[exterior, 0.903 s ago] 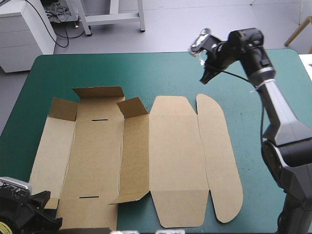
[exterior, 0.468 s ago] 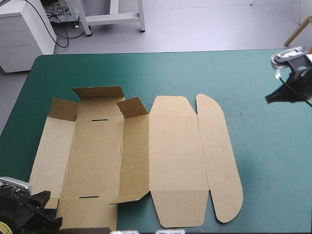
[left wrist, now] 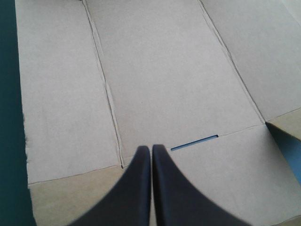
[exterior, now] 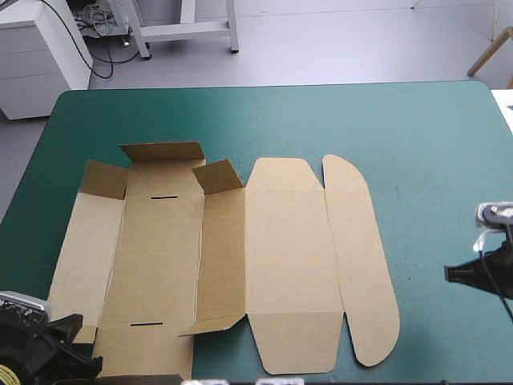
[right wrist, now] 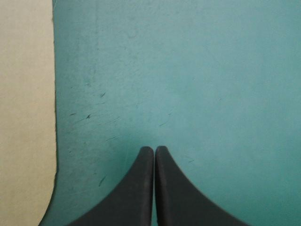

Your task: Fold the box

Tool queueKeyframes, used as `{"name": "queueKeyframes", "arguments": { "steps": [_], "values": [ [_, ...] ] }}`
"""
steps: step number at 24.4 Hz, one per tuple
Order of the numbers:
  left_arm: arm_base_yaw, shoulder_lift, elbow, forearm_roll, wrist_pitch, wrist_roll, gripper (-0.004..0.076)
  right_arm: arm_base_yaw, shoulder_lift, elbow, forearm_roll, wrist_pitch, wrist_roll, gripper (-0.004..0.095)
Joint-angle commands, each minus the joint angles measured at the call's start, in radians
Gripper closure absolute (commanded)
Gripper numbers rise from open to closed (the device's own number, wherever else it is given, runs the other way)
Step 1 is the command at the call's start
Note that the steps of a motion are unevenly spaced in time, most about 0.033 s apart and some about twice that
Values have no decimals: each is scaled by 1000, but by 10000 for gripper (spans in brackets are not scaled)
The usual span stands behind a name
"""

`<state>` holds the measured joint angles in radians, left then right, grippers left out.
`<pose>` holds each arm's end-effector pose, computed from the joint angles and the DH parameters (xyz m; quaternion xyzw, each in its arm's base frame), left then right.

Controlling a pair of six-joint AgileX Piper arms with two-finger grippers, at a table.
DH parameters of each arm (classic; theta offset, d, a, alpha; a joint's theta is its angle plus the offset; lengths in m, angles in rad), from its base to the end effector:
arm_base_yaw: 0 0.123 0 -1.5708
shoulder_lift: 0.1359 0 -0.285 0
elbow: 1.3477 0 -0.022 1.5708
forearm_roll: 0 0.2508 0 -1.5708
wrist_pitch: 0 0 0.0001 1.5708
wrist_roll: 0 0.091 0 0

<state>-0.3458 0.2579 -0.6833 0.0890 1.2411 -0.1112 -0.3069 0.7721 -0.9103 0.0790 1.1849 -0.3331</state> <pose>0.0141 0.0030 0.3142 0.1027 0.9059 -0.0494 0.4078 0.1128 -0.0288 0.3508 -0.0093 0.9529 -0.0572 0.2978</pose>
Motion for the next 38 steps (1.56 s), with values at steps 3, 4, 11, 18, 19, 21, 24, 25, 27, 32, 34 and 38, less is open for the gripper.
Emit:
{"name": "queueKeyframes", "arguments": {
  "steps": [3,4,11,18,19,21,24,25,27,32,34,38],
  "values": [
    [-4,19,-31,19,-53,-13,734,-7,-165,170,135,-139,-3,922],
    [-4,19,-31,21,-53,-13,734,-5,-190,213,165,-171,-5,922],
    [-4,21,-31,35,-61,-13,734,-5,-226,330,213,-200,-42,922],
    [-4,143,-37,15,-95,1,734,-5,-226,330,213,-200,-42,922],
    [-4,173,-37,10,-102,1,734,-5,-226,330,213,-200,-42,922],
    [-4,231,-37,0,-118,1,734,-5,-226,330,215,-200,-44,922],
    [-4,280,-37,0,-179,1,734,-5,-226,330,215,-199,-44,922],
    [-4,294,-37,-2,-205,-1,734,-5,-226,330,215,-199,-44,922],
    [-4,333,-37,-17,-270,-16,734,-5,-226,330,215,-199,-46,922],
    [-4,442,-56,-35,-333,-19,734,-5,-226,330,215,-199,-46,922],
    [-4,488,-74,-35,-359,-38,732,-5,-226,330,215,-199,-46,922],
    [-4,584,-119,-102,-442,-32,730,-5,-226,330,217,-199,-46,922]
  ]
}}
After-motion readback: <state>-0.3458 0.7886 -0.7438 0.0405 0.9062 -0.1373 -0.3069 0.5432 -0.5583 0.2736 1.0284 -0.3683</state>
